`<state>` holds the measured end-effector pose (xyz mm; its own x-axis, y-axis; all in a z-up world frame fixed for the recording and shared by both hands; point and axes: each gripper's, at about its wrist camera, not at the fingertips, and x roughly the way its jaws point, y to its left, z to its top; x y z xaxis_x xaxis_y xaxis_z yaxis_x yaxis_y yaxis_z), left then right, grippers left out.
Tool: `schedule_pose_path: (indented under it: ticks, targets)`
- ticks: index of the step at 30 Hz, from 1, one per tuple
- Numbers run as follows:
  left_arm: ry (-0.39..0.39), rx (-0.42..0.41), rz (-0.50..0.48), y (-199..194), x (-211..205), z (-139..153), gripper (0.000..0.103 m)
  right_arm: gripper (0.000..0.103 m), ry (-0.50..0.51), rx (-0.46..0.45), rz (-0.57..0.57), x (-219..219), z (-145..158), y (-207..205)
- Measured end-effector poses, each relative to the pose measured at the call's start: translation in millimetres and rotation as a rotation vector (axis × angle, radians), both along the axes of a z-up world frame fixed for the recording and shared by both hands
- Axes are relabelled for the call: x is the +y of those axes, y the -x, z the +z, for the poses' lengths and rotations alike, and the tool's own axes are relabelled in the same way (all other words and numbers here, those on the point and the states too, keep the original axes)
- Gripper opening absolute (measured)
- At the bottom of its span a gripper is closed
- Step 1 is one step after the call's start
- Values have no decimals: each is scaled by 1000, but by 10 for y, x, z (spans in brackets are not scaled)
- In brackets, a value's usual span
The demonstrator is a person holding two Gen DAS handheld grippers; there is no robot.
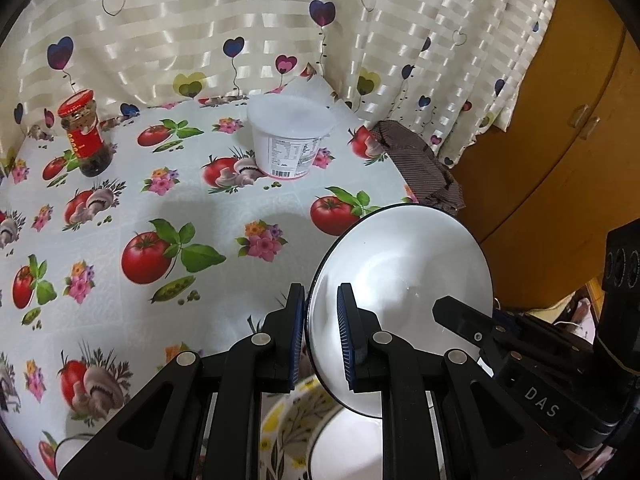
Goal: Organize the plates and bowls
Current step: 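Carry the held bowl with both grippers over the bowl on the floral plate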
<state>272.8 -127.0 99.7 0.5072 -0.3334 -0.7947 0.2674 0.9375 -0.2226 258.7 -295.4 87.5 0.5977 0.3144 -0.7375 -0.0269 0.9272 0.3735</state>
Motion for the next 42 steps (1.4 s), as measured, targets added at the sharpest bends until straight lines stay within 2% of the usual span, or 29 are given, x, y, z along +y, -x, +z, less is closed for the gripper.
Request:
schedule_pose_path:
  ticks: [7, 20, 42]
  targets:
    - [-6, -3, 0, 245, 56, 44, 17, 19, 1, -16, 3, 67, 79, 272]
    - [-18, 13, -7, 604, 118, -8, 17, 19, -11, -7, -2, 128, 40, 657]
    - [-52, 72, -16, 905, 119, -315, 17, 19, -11, 56, -15, 185, -260, 995]
